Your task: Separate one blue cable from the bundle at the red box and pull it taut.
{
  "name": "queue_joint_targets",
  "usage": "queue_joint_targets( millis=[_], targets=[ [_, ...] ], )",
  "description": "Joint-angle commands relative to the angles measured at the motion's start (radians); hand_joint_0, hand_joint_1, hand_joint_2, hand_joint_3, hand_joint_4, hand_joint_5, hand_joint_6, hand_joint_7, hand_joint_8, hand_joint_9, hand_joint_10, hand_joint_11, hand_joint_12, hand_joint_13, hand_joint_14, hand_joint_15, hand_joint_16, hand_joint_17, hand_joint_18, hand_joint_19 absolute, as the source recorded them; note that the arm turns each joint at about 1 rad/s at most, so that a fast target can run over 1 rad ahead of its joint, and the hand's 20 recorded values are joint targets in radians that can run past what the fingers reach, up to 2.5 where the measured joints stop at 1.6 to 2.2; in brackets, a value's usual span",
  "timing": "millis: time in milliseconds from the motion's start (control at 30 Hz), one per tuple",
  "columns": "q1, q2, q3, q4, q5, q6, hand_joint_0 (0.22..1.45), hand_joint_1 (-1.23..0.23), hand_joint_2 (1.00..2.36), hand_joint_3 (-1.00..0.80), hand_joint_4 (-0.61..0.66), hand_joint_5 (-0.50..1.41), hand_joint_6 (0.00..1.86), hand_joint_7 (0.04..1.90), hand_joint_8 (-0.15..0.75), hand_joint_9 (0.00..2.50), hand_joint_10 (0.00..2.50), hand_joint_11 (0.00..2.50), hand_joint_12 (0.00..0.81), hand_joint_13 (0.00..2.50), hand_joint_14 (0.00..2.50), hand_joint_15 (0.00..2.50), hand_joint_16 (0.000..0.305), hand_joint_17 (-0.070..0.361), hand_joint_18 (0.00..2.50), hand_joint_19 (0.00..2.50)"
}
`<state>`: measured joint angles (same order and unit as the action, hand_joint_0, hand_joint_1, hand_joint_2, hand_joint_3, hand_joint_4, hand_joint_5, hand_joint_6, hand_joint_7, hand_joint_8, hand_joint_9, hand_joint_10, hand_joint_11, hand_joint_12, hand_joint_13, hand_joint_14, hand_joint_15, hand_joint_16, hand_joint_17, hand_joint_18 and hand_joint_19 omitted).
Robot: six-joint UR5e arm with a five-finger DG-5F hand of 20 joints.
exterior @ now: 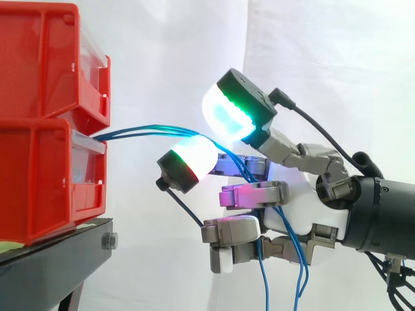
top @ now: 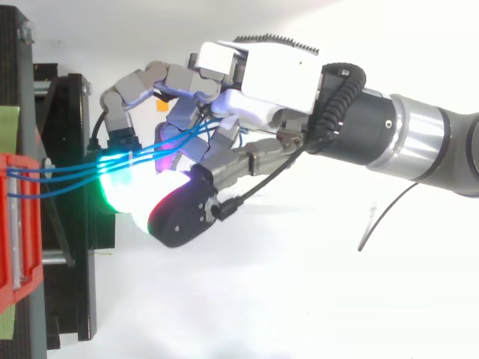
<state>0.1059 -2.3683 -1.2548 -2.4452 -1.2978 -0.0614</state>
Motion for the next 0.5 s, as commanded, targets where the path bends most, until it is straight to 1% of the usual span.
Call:
queue_joint_targets(
  millis=[0,33,100,133,200,233,300,400,433,467],
  targets=[
    [0.000,0.000,0.000,0.000,0.000,0.000,0.45,-0.52,1.00,-0.50,0.02,-0.12,0.86,1.10,0.284,1.23,1.58,1.99,0.419,1.23,0.02,1.54,0.060,0.136,0.98,0.90],
    [0.000,0.000,0.000,0.000,0.000,0.000,0.45,-0.51,1.00,-0.50,0.02,-0.12,0.86,1.09,0.291,1.23,1.57,2.01,0.415,1.23,0.02,1.53,0.060,0.136,0.98,0.89],
    [0.000,0.000,0.000,0.000,0.000,0.000,0.50,-0.44,1.00,-0.50,0.01,-0.12,0.85,1.10,0.273,1.23,1.46,2.08,0.384,1.21,0.02,1.54,0.056,0.126,0.94,0.93],
    [0.000,0.001,0.000,0.000,0.000,0.002,0.51,-0.43,1.00,-0.50,0.01,-0.12,0.85,1.11,0.261,1.23,1.44,2.08,0.377,1.21,0.02,1.54,0.055,0.123,0.93,0.93],
    [0.000,0.001,0.000,0.000,0.002,0.000,0.56,-0.38,1.00,-0.50,0.00,-0.13,0.84,1.12,0.247,1.23,1.35,2.15,0.349,1.19,0.02,1.55,0.051,0.115,0.90,0.97],
    [-0.002,0.001,0.000,0.000,0.002,0.000,0.59,-0.38,1.00,-0.50,-0.01,-0.13,0.84,1.14,0.234,1.23,1.32,2.17,0.343,1.19,0.02,1.57,0.050,0.112,0.89,0.97],
    [0.000,0.000,0.000,0.000,0.002,0.000,0.61,-0.40,1.00,-0.50,-0.01,-0.13,0.84,1.14,0.235,1.23,1.27,2.24,0.347,1.19,0.02,1.55,0.050,0.112,0.88,0.99],
    [0.000,0.000,0.000,0.000,0.002,0.000,0.62,-0.41,1.00,-0.50,-0.01,-0.13,0.82,1.14,0.240,1.22,1.24,2.22,0.338,1.18,0.02,1.56,0.051,0.114,0.88,0.98],
    [0.000,0.000,0.000,0.000,0.002,0.000,0.61,-0.41,1.00,-0.50,-0.01,-0.13,0.81,1.13,0.239,1.22,1.24,2.22,0.349,1.18,0.02,1.54,0.051,0.114,0.88,0.99],
    [-0.003,0.000,0.000,0.000,0.000,0.002,0.60,-0.40,1.00,-0.50,0.00,-0.13,0.81,1.14,0.239,1.22,1.24,2.21,0.349,1.18,0.02,1.54,0.051,0.115,0.88,0.99]
  ],
)
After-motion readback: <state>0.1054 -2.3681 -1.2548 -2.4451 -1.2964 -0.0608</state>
